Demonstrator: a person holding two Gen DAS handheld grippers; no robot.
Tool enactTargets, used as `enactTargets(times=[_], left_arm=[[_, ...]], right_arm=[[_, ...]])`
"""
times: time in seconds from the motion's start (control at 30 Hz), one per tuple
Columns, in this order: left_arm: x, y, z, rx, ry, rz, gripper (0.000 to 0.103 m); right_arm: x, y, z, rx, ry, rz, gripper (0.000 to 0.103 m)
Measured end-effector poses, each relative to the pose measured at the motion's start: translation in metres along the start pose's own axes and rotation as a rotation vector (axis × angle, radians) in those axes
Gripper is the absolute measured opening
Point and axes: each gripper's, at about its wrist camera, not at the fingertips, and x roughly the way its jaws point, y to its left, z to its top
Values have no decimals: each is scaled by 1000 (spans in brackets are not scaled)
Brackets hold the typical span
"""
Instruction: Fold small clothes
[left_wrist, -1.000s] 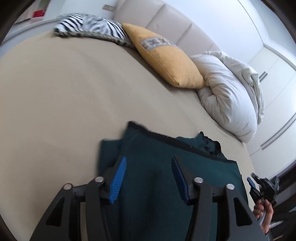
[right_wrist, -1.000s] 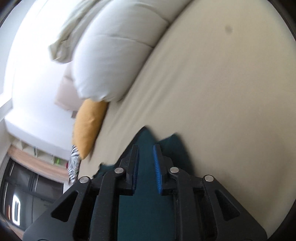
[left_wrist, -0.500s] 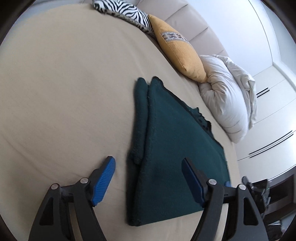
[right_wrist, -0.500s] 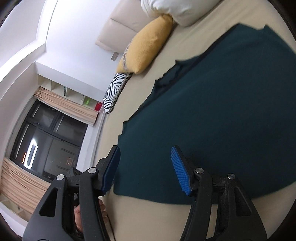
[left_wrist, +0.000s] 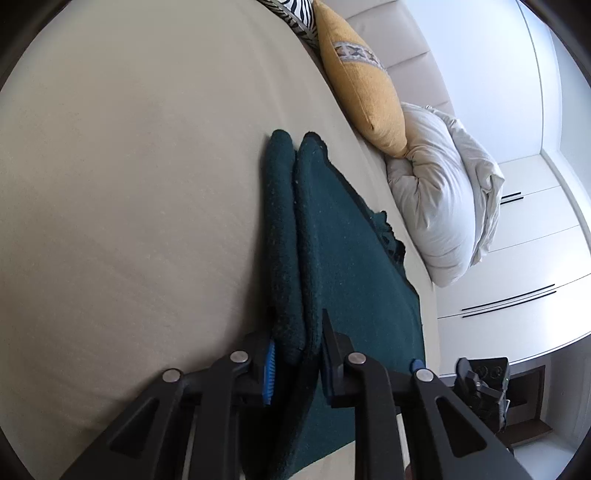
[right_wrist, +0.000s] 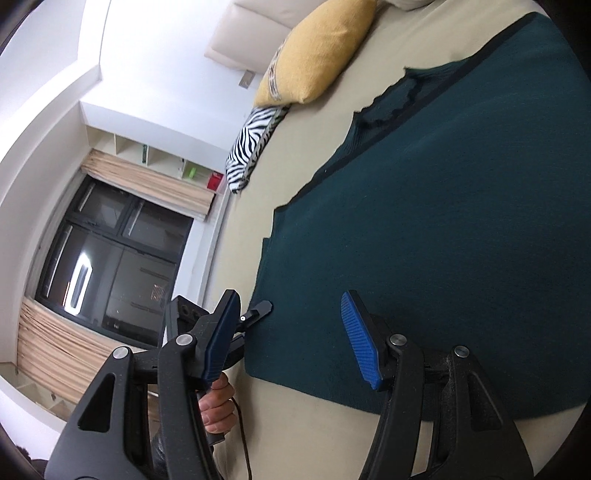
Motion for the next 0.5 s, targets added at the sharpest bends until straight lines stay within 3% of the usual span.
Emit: enactTargets(times=[0.17,0.23,0.37,0.5], left_arm=[[1,-10,-2,57,-13,47,19],[0,-19,-1,89,-18,70,18],[0,-49,-1,155,-26,83,17],[6,-100,-9,244,-19,71,17]], right_arm=[[40,-4,9,-13,78,-57,55],[60,-16,8,-29,123,-137,45],[55,-29,9,3,105,-67,41],[24,-35,19,71,60,-8,45]])
